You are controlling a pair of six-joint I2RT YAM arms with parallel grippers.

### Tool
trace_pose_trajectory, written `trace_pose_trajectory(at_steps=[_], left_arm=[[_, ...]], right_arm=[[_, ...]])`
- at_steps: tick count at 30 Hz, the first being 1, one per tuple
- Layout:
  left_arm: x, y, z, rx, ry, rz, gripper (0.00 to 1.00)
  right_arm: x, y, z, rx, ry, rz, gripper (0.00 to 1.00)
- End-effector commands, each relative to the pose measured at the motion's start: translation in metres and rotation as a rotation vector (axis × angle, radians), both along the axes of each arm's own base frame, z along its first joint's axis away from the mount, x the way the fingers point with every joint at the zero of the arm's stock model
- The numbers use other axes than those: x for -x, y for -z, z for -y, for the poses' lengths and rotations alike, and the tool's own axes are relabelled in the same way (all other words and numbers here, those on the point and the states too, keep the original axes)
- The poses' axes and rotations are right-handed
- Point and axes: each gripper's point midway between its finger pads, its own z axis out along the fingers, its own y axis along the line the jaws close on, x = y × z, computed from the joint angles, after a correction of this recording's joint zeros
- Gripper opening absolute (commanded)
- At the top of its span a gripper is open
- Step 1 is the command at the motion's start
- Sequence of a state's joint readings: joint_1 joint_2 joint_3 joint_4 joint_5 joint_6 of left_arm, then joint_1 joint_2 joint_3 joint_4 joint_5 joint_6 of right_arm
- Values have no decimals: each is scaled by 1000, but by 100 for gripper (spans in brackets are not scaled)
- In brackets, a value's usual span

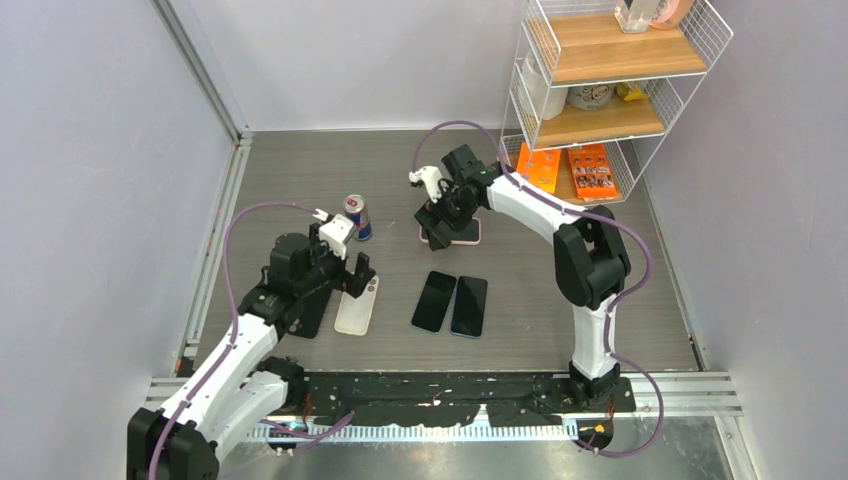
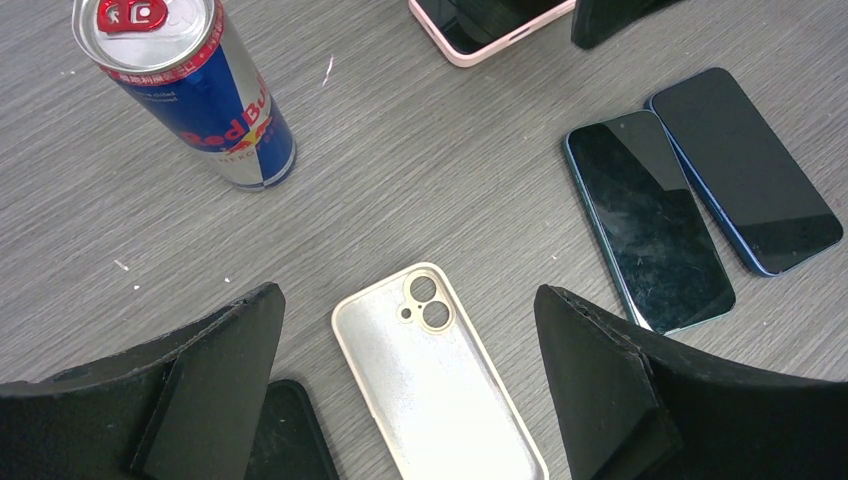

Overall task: Take the phone out of the phone case
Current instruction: Pick up the phone at the center of the board.

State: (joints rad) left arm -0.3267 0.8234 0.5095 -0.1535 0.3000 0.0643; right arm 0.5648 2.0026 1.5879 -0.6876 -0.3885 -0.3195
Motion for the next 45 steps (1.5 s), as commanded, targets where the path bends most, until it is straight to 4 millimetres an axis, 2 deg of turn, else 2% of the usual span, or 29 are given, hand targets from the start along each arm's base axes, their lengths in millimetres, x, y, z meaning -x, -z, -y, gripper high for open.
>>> trace_pose_trajectory(at_steps=[1,5,13,30,45], left_arm=[[-5,-8,4,13,22,45,100],[-5,-9,3,11,22,47,100],[-5,-7,3,8,22,41,100],[-5,-2,5,4,33,19,100],[-6,2,5,-2,39,9,99]], right_arm=[[-38,-47,17,109,-77,267,96],[-49,-29,31,224,-183,302,95],[-48,3,41,271,-326,253,95],[-55,29,55,287,-399,175,96],[-62,41,53,294,-430,163,96]])
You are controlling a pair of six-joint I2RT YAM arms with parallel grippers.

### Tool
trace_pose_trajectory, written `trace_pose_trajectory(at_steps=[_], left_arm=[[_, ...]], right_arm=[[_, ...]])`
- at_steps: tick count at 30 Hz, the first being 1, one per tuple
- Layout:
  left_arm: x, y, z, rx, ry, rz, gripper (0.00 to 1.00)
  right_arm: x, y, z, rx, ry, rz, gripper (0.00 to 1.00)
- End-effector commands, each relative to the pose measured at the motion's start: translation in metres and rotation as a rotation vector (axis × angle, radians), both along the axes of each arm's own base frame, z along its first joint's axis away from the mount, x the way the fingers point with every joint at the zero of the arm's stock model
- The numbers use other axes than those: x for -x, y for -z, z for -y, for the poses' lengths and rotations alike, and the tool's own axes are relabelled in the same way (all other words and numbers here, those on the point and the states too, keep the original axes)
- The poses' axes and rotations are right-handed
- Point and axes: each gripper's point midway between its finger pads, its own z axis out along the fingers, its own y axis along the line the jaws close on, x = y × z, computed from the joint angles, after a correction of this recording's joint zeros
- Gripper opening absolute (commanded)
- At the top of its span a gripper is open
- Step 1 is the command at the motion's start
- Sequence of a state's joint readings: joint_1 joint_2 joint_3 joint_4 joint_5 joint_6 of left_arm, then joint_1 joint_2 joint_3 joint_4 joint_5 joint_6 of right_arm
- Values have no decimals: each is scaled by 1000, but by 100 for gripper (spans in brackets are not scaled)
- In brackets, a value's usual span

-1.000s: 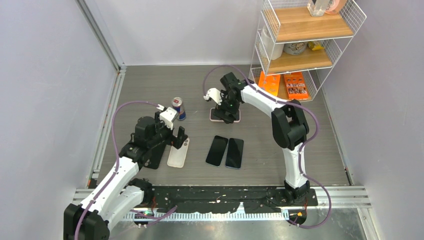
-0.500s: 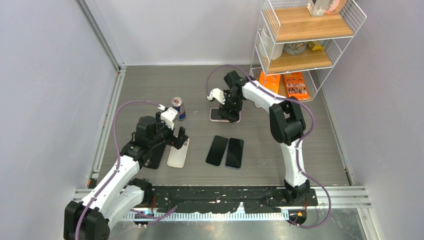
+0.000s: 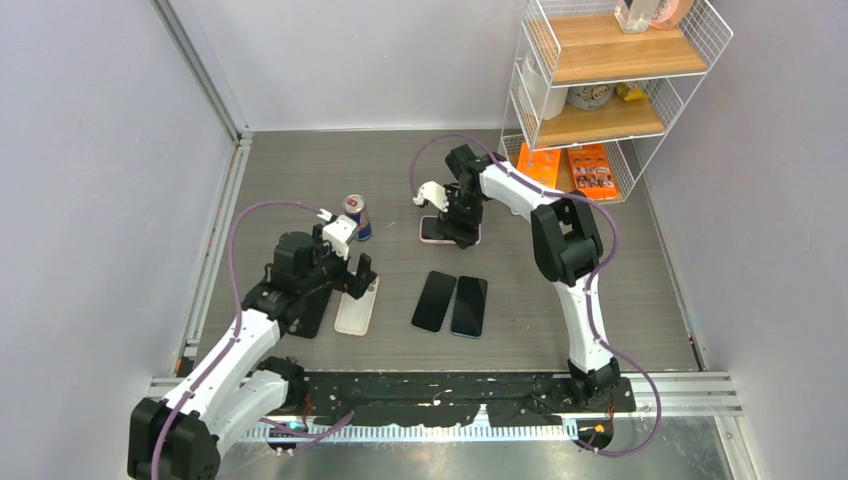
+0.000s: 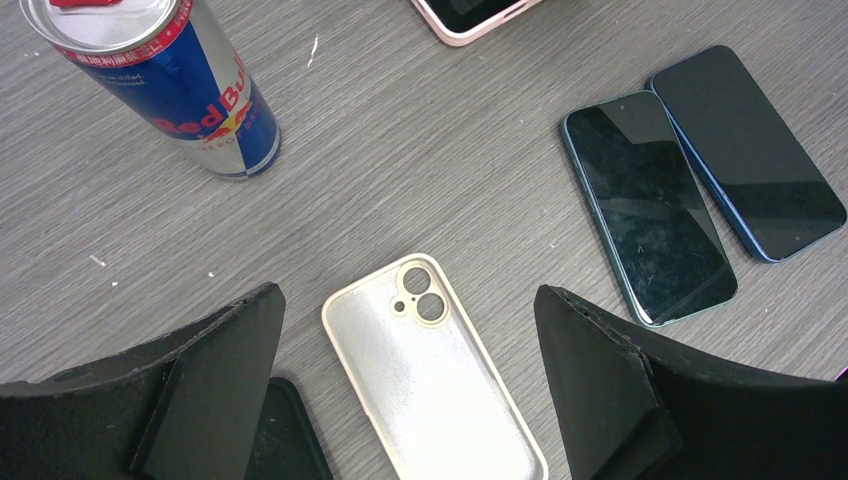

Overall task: Take the phone out of the phone case
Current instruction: Pick up the phone at the center of the board.

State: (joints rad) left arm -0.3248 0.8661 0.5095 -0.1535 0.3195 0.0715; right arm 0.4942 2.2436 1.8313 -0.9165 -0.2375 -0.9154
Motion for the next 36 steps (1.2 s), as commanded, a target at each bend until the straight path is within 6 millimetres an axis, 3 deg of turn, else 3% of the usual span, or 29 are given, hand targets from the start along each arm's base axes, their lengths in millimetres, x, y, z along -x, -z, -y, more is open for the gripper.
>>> trace_pose_trajectory(at_steps=[1,13,26,32,36], left_arm=[[-6,-9,3,9,21,47,100],[-6,-6,4,10,24,32,100],[-6,-6,4,10,23,31,100],[-6,-7,3,11,22,34,100],[-6,-8,4,13,24,36,100]], right_arm=[[-7,-10,-5,-13,-25,21,95],[4,4,-8,-5,-62,-68,95],[11,10,-31,-7,-103,-80,97],[12,13,-32,7,-110,-90,100],[16,19,-26,31,-114,-105,91]])
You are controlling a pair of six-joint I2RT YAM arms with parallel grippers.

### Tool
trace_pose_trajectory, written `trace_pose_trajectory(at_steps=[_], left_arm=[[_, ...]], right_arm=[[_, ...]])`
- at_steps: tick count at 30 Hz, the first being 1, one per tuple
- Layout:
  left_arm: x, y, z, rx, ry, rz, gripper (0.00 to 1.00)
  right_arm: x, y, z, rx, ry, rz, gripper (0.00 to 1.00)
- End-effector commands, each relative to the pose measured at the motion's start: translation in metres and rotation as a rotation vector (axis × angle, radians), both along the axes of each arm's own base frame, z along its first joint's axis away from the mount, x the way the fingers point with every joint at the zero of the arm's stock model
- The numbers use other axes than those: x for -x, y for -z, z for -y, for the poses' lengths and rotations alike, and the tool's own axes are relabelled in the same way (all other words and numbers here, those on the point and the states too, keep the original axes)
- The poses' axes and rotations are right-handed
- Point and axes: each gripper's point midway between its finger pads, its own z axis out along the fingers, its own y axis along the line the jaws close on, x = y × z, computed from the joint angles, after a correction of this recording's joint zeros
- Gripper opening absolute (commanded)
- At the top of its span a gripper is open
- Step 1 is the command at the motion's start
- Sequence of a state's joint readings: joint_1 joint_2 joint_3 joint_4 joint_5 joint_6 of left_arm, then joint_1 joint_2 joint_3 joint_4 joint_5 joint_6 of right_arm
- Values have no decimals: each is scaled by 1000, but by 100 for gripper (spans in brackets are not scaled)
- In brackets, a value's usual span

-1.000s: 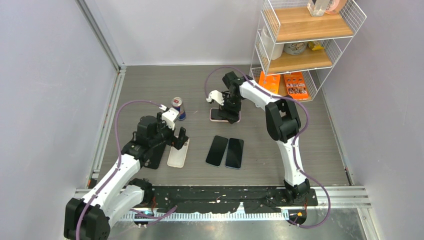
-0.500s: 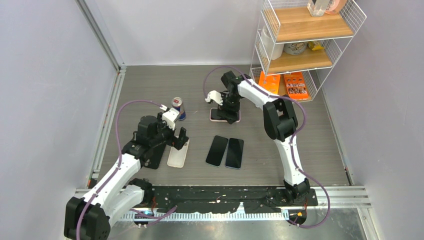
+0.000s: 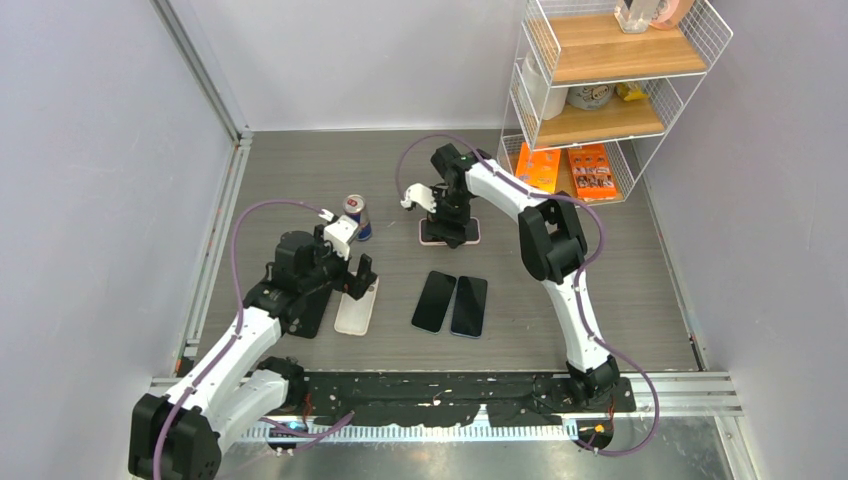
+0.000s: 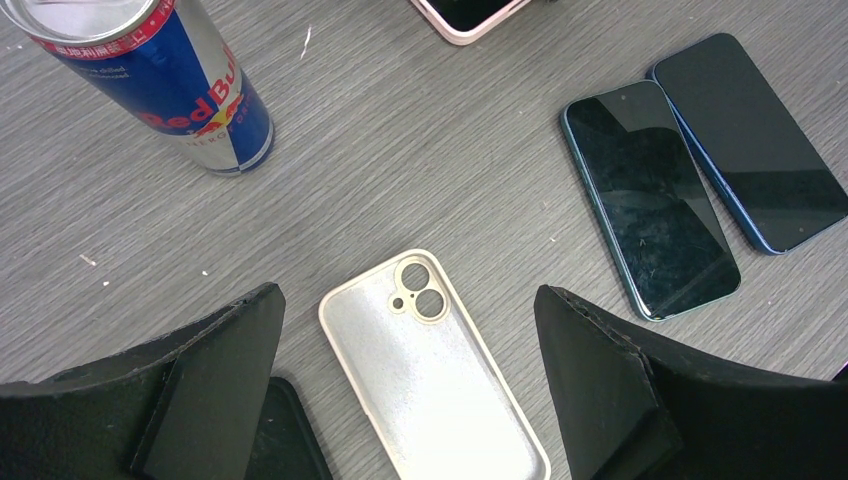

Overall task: Take the phone out of the phone case
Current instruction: Pick up the phone at the center of the board.

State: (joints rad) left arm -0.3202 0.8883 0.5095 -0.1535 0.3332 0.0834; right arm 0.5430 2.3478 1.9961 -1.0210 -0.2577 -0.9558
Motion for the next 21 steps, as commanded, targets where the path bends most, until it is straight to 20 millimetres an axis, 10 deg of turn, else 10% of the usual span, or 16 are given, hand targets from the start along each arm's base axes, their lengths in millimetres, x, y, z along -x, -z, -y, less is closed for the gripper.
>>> trace_pose_trajectory(at_steps=[1,16,21], left_arm=[[-6,-13,3,22,11,52,99],[-8,-23,3,41,-8,72,100],[-3,-35,7,85,-1,48,99]], right_arm=[[16,16,3,30,-24,-73,86],[25,-18,0,-65,85,-15,12],[27,-43,-2,-132,141,42,5]])
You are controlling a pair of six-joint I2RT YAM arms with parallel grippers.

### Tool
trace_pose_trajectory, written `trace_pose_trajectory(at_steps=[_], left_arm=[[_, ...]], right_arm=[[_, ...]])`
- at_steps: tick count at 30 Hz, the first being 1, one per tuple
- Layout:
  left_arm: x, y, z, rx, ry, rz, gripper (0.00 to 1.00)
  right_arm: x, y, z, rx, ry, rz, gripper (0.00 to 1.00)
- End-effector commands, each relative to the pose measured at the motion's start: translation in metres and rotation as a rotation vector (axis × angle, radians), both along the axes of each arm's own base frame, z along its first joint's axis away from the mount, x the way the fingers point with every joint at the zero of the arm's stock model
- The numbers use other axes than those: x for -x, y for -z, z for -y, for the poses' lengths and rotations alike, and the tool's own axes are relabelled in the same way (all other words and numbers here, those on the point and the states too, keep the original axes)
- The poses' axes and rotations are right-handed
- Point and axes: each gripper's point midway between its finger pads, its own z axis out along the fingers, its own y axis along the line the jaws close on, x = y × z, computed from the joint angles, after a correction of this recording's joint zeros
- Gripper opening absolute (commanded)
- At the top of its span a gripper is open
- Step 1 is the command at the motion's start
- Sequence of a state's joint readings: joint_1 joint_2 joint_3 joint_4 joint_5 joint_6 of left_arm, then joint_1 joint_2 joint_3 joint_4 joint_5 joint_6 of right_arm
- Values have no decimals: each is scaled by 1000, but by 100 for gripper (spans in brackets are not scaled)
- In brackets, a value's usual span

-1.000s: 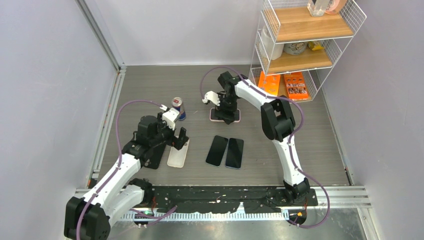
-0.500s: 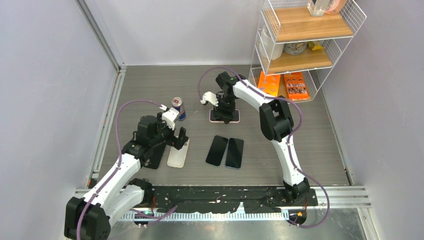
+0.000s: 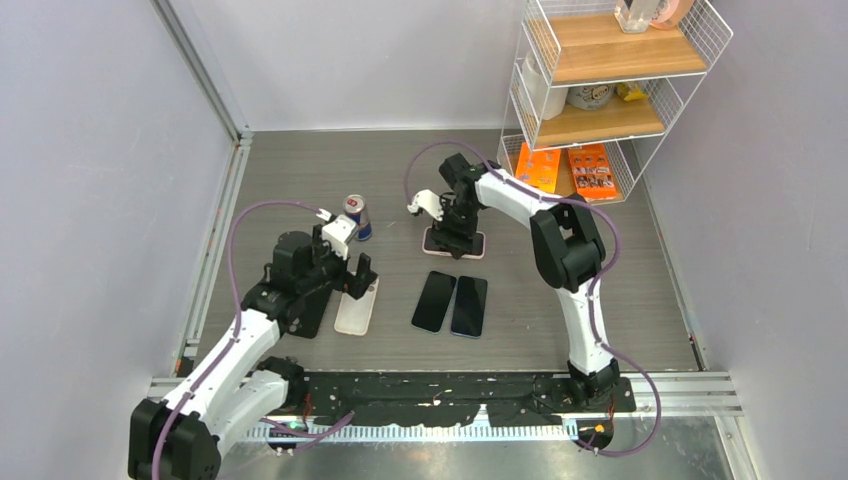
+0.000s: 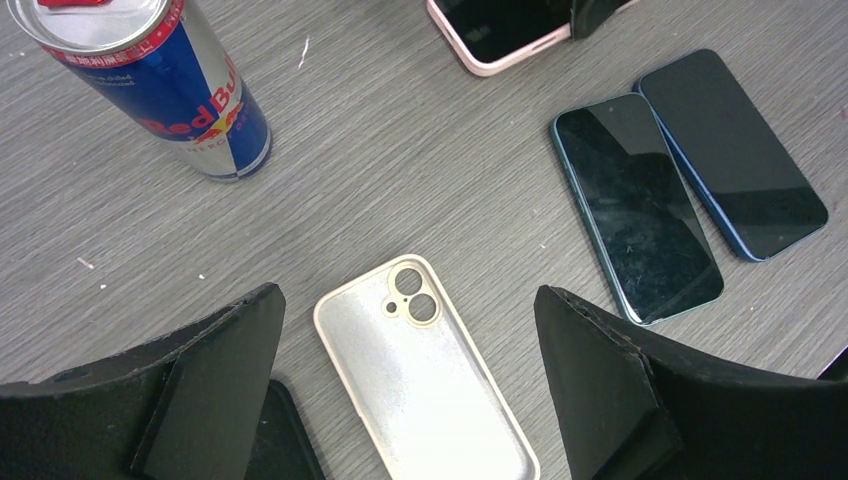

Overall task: Take the phone out of the phone case
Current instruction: Pick up the phone at the center of the board.

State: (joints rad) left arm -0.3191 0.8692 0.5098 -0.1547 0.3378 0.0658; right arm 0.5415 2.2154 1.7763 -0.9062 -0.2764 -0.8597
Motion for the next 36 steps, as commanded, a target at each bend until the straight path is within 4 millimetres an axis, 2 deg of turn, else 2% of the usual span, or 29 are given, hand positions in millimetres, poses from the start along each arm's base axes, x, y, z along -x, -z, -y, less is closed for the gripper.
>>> trace_pose_trajectory(at_steps=[1,4,10,14,16,17,18,19,22,27,31,36], left_arm=[[-2,-32,7,71,10,38,100],[4,-41,14,91,61,42,99],[20,-55,32,168,176,21,100],[25,-67,44,244,209,-25,100],[29,-76,52,287,245,-54,99],[29,-81,55,313,256,-77,100],[30,-86,59,331,272,-93,100],[29,-95,63,349,290,-107,100],[21,-110,69,380,283,-146,98],[7,-130,81,455,270,-243,95],[-3,-137,94,524,260,-362,92],[-8,-140,111,552,297,-429,89]], right_arm=[[2,-51,-11,-109,66,82,6],[2,-63,-11,-128,86,111,5],[9,-102,-10,-183,125,158,5],[24,-123,-12,-197,133,212,5],[35,-145,-13,-237,140,264,5],[39,-145,-13,-244,148,271,5],[46,-163,-14,-272,146,309,6],[50,-162,-14,-269,149,317,6],[65,-188,-17,-322,150,375,5],[83,-216,-18,-380,149,468,5],[92,-238,-14,-435,152,513,5],[98,-250,-15,-477,153,515,5]])
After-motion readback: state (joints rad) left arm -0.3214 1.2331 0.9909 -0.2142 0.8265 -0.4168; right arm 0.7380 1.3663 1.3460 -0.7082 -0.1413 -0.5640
